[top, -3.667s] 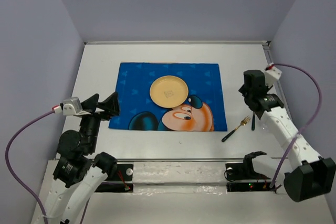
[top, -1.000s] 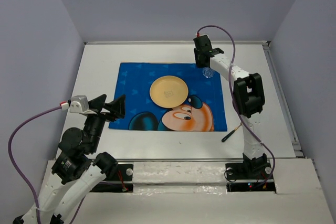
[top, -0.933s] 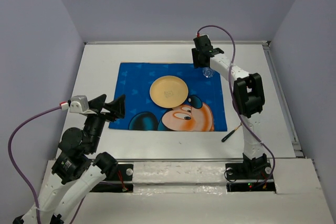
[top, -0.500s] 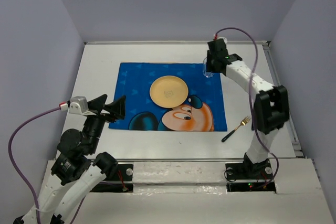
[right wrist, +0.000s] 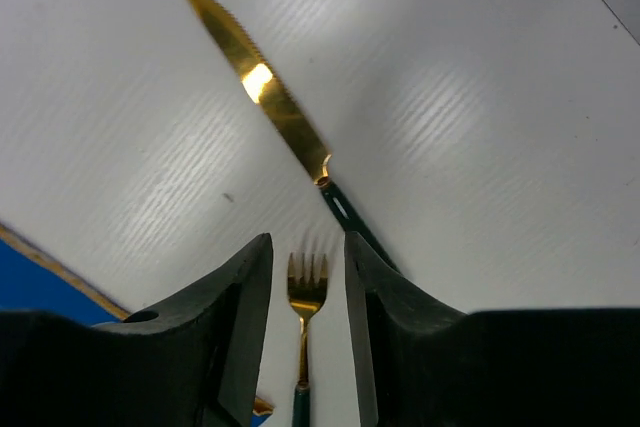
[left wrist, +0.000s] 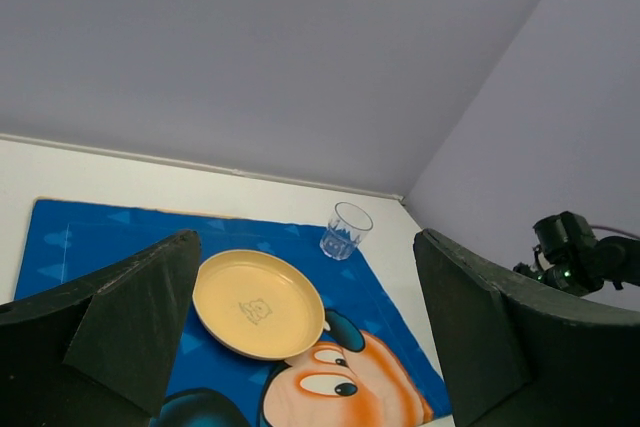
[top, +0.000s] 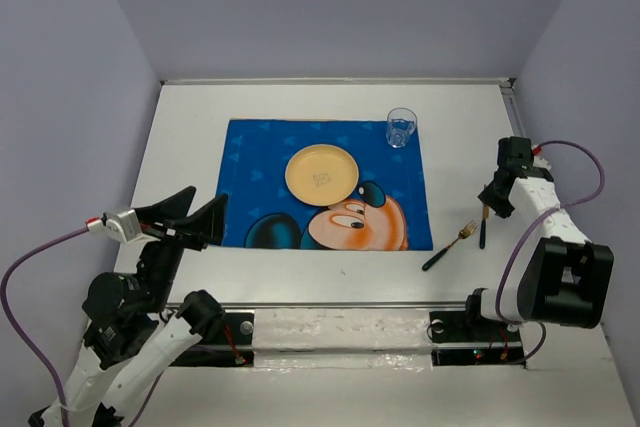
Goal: Set the dinner table for one person
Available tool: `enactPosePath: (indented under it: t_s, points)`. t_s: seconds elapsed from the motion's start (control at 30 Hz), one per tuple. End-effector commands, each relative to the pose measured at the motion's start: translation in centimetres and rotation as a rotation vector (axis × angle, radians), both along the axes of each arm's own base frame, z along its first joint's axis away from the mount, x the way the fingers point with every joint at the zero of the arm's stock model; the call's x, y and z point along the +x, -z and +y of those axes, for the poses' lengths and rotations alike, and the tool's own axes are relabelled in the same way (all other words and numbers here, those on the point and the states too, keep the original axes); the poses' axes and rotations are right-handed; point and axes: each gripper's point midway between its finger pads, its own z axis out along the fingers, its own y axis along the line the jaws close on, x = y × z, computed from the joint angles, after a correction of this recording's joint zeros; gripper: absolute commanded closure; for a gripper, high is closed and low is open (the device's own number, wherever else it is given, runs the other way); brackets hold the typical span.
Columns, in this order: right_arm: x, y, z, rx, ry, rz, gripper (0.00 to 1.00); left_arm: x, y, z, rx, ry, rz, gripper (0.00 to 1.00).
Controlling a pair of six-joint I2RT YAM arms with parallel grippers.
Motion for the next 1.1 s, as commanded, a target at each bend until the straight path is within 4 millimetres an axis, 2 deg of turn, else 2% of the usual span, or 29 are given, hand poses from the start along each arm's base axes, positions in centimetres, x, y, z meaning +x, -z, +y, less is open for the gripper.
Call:
enactPosePath:
  t_s: [0.0,0.1,0.47,0.7,0.8,0.87,0.9,0.93,1.0,1.07]
  points:
    - [-0.9,2.6,-1.0,0.076,0.049,0.072,0.58,-1.2,-2.3,1.3,-0.060,-0.009,-0.068,0.01]
    - [-1.3,4.3,-0.8,0.089,0.033,0.136,0.58,-1.3,-2.3,1.3,-0.064,-0.004,-0.068,0.01]
    - [-1.5,7.2,-0.8,0.108,0.004,0.207,0.59,-1.3,-2.3,1.2,-0.061,0.007,-0.065,0.01]
    - [-0.7,8.2,-1.9,0.067,0.001,0.255,0.66,-1.3,-2.2,1.1,-0.061,0.011,-0.063,0.01]
    - [-0.6,8.8,-2.6,0.041,0.001,0.295,0.72,-1.2,-2.2,1.1,-0.061,0.007,-0.061,0.01]
    - [-0.1,8.5,-3.1,0.016,0.005,0.292,0.78,-1.2,-2.1,1.0,-0.057,0.008,-0.060,0.01]
    - [0.0,8.4,-3.4,-0.001,0.002,0.299,0.85,-1.2,-2.1,1.0,-0.058,0.007,-0.058,0.01]
    - [0.0,8.2,-3.9,-0.024,0.014,0.308,0.87,-1.2,-2.1,1.0,-0.058,0.007,-0.058,0.01]
    - [0.1,7.2,-5.6,-0.117,0.052,0.323,0.92,-1.1,-2.1,0.9,-0.054,0.008,-0.056,0.01]
    - [0.5,6.7,-6.1,-0.140,0.057,0.315,0.94,-1.0,-2.0,0.9,-0.049,0.004,-0.053,0.01]
